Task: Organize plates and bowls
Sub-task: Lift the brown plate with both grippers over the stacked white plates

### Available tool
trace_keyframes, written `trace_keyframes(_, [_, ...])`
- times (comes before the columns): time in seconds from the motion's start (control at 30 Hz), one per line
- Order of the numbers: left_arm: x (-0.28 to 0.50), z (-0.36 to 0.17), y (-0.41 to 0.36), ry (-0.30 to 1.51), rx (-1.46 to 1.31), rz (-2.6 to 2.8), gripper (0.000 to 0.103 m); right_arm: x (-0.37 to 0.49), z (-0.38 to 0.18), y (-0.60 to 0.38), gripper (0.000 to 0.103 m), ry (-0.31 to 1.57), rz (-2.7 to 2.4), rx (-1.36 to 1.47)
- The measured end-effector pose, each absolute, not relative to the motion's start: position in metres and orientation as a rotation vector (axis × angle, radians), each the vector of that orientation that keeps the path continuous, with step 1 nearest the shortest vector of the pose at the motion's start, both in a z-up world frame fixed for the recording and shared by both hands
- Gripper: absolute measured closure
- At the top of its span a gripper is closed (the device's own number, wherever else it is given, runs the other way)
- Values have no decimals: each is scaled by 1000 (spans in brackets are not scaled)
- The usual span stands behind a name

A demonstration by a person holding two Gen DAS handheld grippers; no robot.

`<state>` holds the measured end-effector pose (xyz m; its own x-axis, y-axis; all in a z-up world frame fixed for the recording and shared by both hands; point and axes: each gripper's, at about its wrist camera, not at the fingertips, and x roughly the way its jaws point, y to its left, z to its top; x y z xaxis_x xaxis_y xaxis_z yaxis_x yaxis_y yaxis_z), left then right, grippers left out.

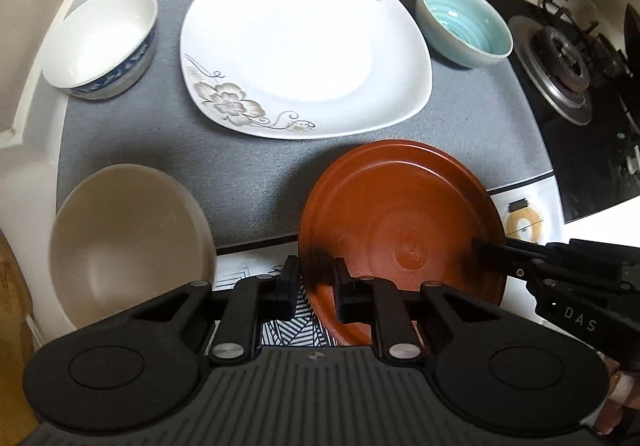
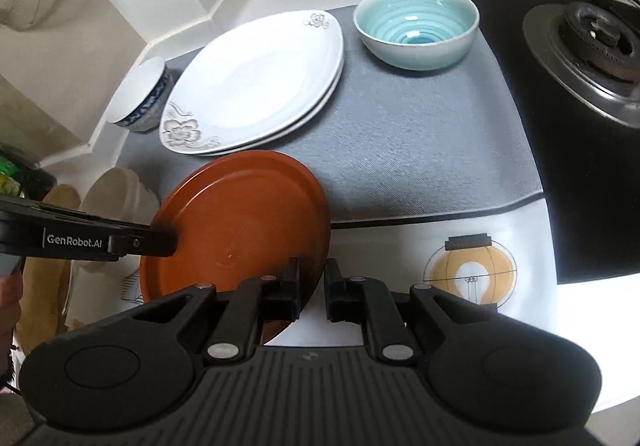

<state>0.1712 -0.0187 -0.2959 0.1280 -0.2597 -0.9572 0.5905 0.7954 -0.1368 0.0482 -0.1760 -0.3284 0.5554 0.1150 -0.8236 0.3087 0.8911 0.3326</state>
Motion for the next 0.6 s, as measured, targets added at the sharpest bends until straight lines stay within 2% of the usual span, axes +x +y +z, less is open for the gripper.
trace_keyframes(0.23, [185, -270, 3, 1298, 198, -627, 85, 53, -308, -158, 88, 996, -92, 419])
trace_keyframes(0.6, [182, -233, 20, 1175, 46, -605, 85, 65, -263, -147, 88, 933, -125, 309])
